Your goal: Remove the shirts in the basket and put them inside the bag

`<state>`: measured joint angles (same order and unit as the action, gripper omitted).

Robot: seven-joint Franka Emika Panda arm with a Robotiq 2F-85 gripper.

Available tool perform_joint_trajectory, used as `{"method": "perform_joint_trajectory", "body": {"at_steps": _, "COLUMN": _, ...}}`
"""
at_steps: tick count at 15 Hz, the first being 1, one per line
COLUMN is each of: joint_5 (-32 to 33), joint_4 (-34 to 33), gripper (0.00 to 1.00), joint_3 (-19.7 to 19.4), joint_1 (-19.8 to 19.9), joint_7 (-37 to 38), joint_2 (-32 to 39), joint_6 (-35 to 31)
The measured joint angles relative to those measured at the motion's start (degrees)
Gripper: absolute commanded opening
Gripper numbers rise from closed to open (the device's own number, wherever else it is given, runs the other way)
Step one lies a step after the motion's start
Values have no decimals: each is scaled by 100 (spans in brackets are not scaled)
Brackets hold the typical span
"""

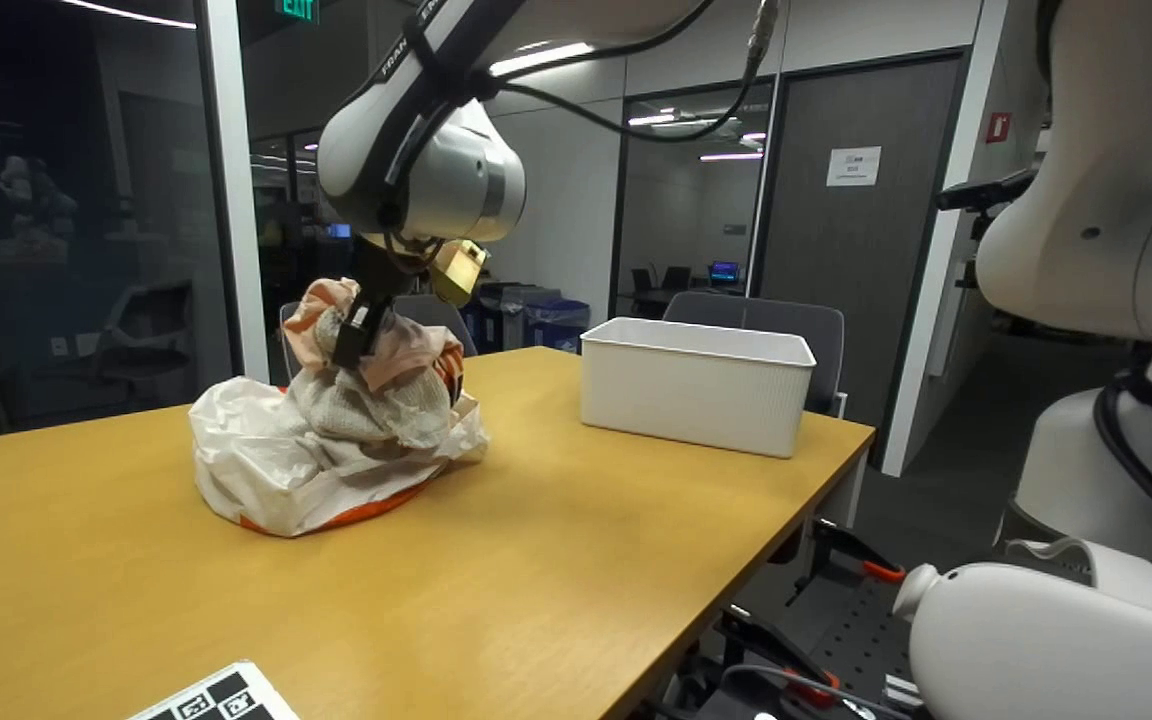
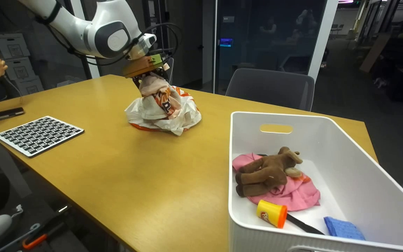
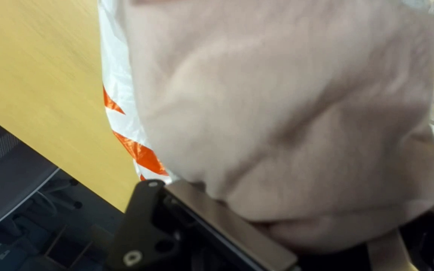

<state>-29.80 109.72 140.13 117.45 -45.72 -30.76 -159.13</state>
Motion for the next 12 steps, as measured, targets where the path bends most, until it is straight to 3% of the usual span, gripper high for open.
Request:
{"method": "perform_joint_trajectory", "body": {"at_steps": 7, "joint_5": 0, "joint_4": -1189, "gripper": 2, "joint_3": 830, "joint_1": 1319, "joint_7": -81, "joint_2": -904, "joint_6": 730}}
{"method": "perform_joint_trajectory", "body": {"at_steps": 12, "joint_5": -697, "joint_4": -1798, "gripper": 2, "joint_3": 931, "joint_1": 1639, "joint_7": -346, "joint_2": -1409, "joint_6": 1369}}
